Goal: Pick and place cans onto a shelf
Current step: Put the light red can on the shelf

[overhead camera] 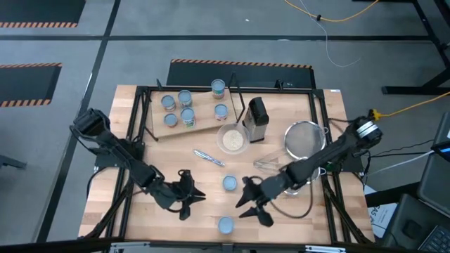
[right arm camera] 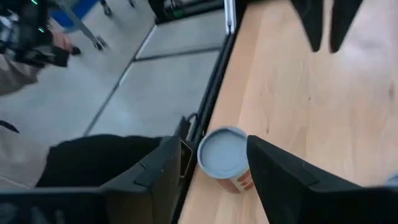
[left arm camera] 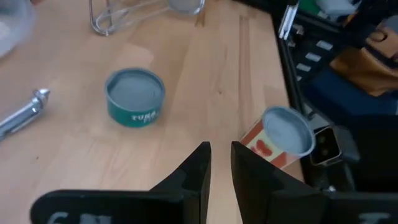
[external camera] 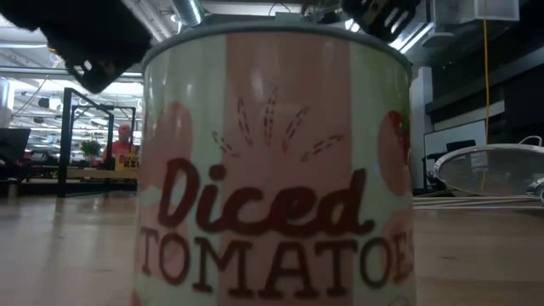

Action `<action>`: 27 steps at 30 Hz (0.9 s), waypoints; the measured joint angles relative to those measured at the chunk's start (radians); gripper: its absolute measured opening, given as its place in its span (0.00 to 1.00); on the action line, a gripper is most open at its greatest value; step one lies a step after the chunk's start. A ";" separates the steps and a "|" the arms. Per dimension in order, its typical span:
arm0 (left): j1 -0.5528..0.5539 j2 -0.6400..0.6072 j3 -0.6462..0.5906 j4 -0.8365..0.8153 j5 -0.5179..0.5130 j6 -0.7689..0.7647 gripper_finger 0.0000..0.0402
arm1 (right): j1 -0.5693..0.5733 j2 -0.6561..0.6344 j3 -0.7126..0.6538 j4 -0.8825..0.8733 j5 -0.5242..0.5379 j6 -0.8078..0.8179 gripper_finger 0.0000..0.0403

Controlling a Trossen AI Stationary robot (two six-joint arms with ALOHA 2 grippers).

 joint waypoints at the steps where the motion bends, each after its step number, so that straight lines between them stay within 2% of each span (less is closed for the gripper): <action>1: 0.000 0.010 0.000 0.000 0.000 0.000 0.14 | 0.004 0.027 0.011 0.002 0.006 0.000 0.47; 8: 0.000 0.043 0.000 0.007 -0.001 0.000 0.14 | 0.010 0.199 0.113 -0.007 0.030 -0.068 0.47; 15: 0.000 0.043 0.000 0.008 0.000 0.003 0.14 | 0.005 0.314 0.221 -0.100 0.055 -0.153 0.47; 27: 0.000 0.043 0.000 0.012 0.000 0.008 0.14 | 0.003 0.344 0.239 -0.156 0.070 -0.137 0.47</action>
